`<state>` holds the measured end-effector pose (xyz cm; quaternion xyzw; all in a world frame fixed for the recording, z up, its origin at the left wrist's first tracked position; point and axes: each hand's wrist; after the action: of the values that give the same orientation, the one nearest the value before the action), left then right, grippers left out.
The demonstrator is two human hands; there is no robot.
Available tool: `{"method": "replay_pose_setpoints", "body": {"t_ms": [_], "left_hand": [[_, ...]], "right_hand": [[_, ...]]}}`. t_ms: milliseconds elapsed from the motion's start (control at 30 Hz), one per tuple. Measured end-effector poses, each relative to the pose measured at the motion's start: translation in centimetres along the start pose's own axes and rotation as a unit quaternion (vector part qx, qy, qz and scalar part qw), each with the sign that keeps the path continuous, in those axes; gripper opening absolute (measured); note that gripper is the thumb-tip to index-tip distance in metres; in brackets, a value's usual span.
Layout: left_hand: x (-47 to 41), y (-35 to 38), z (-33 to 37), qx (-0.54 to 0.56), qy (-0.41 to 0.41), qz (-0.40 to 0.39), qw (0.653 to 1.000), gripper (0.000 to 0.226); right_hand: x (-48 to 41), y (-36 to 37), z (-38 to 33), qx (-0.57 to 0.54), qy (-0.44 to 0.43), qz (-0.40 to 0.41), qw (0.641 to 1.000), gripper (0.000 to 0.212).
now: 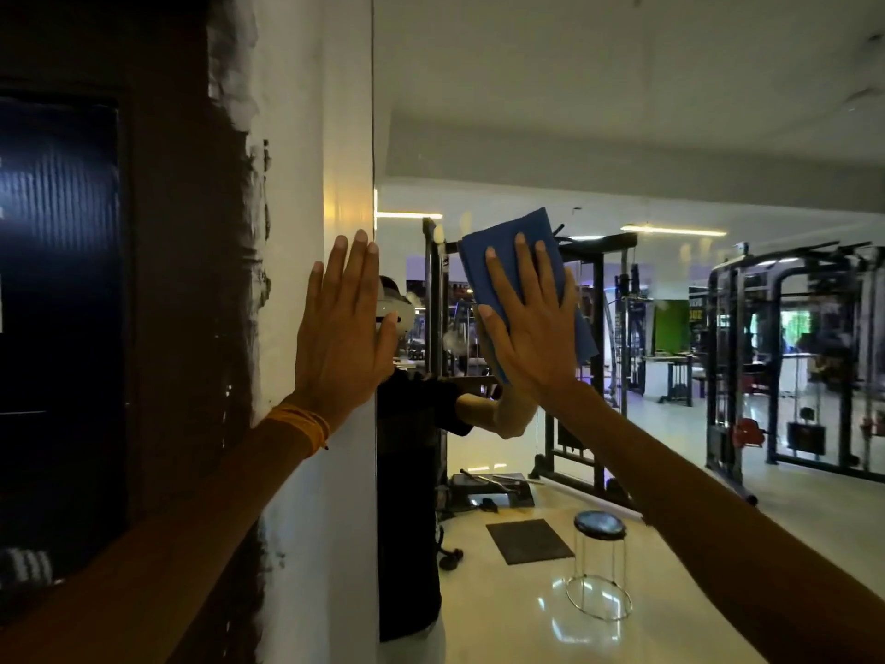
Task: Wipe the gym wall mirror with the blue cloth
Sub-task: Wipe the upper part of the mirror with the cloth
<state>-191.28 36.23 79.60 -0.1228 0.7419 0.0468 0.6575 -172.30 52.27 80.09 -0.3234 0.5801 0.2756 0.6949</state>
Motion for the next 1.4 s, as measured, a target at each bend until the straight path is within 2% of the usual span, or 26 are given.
{"method": "replay_pose_setpoints", "body": {"t_ms": [100, 133, 233, 267, 367, 433, 467, 500, 567, 600, 633, 667, 767, 833, 867, 933, 1000, 1033, 1133, 1233, 1333, 1400], "left_hand": [[0.2, 0.5, -0.3, -0.027, 0.011, 0.004, 1.000, 0.069], [0.2, 0.7, -0.4, -0.033, 0.013, 0.006, 0.999, 0.068], [0.4, 1.0, -0.7, -0.045, 0.012, 0.012, 0.999, 0.067], [0.5, 1.1, -0.7, -0.045, 0.014, 0.015, 0.999, 0.066], [1.2, 1.1, -0.5, -0.021, 0.018, 0.023, 0.999, 0.065], [1.8, 1.0, -0.3, -0.008, 0.015, 0.023, 1.000, 0.065], [1.9, 0.9, -0.2, -0.009, 0.012, 0.020, 1.000, 0.064], [2.0, 0.9, -0.2, -0.012, 0.010, 0.016, 1.000, 0.064], [1.9, 0.8, -0.1, -0.020, 0.008, 0.016, 1.000, 0.064], [1.8, 0.8, 0.0, -0.021, 0.005, 0.017, 1.000, 0.064], [1.8, 0.8, 0.0, -0.020, 0.003, 0.018, 1.000, 0.064], [1.8, 0.8, 0.0, -0.019, 0.003, 0.021, 1.000, 0.064], [1.8, 0.7, 0.0, -0.006, 0.002, 0.028, 1.000, 0.064], [1.8, 0.7, 0.2, -0.001, -0.001, 0.025, 1.000, 0.064], [1.8, 0.7, 0.2, -0.003, -0.005, 0.020, 1.000, 0.065], [1.9, 0.7, 0.2, -0.011, -0.011, 0.014, 1.000, 0.065], [1.9, 0.6, 0.3, -0.017, -0.009, 0.011, 1.000, 0.065], [1.9, 0.5, 0.3, -0.018, -0.006, 0.009, 1.000, 0.065], [1.8, 0.2, 0.4, -0.014, -0.002, 0.008, 1.000, 0.065], [1.0, 0.2, 0.1, 0.001, -0.002, 0.013, 1.000, 0.065], [-0.5, 0.2, -0.1, 0.019, -0.014, 0.022, 0.999, 0.065], [-0.9, 0.3, -0.3, 0.020, -0.014, 0.023, 0.999, 0.066]], "right_hand": [[-2.2, -0.7, 2.3, -0.010, -0.099, -0.005, 0.995, 0.067], [-3.7, -0.8, 3.2, -0.013, -0.093, 0.011, 0.995, 0.068], [-4.4, -0.8, 2.1, -0.007, 0.018, 0.046, 0.999, 0.063], [-2.5, -0.1, 0.7, -0.008, 0.008, 0.037, 0.999, 0.061], [5.4, 1.1, -1.5, -0.038, -0.173, -0.006, 0.984, 0.056], [4.2, 0.7, 1.4, -0.022, -0.274, -0.007, 0.961, 0.055], [1.9, 0.6, 2.8, -0.008, -0.270, 0.005, 0.963, 0.056], [-0.7, 0.2, 3.8, -0.006, -0.219, 0.021, 0.976, 0.057], [-4.6, -0.6, 4.7, -0.027, -0.053, 0.050, 0.997, 0.058], [-4.5, -0.6, 4.0, -0.042, -0.011, 0.054, 0.998, 0.059], [-3.0, -0.1, 2.9, -0.051, -0.008, 0.056, 0.997, 0.059], [-0.4, 0.7, 1.8, -0.054, -0.042, 0.041, 0.997, 0.059], [7.5, 1.4, 1.2, -0.048, -0.232, -0.022, 0.971, 0.057], [5.6, 1.0, 3.2, -0.028, -0.292, -0.005, 0.956, 0.059], [3.2, 0.9, 3.9, -0.022, -0.262, 0.006, 0.965, 0.060], [-1.9, 0.4, 4.6, -0.018, -0.129, 0.035, 0.991, 0.061], [-3.6, 0.7, 3.5, -0.021, -0.027, 0.052, 0.998, 0.061], [-3.1, 1.2, 2.9, -0.023, -0.014, 0.062, 0.998, 0.063], [-1.0, 1.3, 2.7, -0.025, -0.068, 0.073, 0.995, 0.066], [-3.7, 0.4, 2.9, -0.061, -0.078, 0.098, 0.990, 0.064], [-5.4, 1.1, 1.7, -0.059, -0.064, 0.115, 0.989, 0.063], [-5.3, 1.3, 1.3, -0.054, -0.018, 0.114, 0.992, 0.063]]}}
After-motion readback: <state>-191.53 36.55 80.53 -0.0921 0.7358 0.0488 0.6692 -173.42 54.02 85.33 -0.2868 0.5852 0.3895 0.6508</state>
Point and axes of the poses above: each hand's wrist, its own x-axis away from the middle knuckle, its own y-axis out of the palm, z = x × y, and after that the axes turned 6 degrees about z, right-handed
